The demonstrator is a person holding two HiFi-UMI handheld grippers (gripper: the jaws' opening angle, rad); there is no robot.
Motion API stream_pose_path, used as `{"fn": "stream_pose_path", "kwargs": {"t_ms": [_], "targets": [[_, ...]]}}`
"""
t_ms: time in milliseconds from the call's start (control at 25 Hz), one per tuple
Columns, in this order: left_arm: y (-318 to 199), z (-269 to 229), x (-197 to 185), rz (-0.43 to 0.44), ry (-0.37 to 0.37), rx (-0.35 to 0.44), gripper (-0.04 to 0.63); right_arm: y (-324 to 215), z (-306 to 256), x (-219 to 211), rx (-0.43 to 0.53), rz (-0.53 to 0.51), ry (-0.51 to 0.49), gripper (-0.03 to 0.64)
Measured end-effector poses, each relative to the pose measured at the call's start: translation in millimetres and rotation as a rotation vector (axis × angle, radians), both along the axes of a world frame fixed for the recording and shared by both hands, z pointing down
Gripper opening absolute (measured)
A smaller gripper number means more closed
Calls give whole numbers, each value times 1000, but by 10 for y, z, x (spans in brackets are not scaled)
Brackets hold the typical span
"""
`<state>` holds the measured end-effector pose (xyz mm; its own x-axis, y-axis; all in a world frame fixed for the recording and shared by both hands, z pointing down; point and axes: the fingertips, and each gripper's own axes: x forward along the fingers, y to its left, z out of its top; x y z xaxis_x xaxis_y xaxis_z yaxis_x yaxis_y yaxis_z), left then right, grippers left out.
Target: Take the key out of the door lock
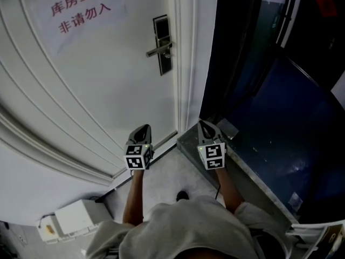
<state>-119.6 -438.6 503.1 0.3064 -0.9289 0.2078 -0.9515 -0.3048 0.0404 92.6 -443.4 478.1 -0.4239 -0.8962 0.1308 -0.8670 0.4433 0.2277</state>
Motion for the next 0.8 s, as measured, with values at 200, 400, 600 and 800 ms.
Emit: {"fn": "stream_pose_path", "kwargs": {"t_ms": [200,400,600,800], "targets": [[-526,3,-24,-12,3,4,18,-552,-10,-94,8,-26,3,21],[-865,69,-149,-19,-1,-3,18,-920,44,-232,1,-35,4,21],[-1086,188,-210,-21,6,-27,18,-1132,190,-341,-31,-49,18,21],[-1367,205,-298,-3,3,-31,18,-1384,206,-460,-38,-44,21,21]]}}
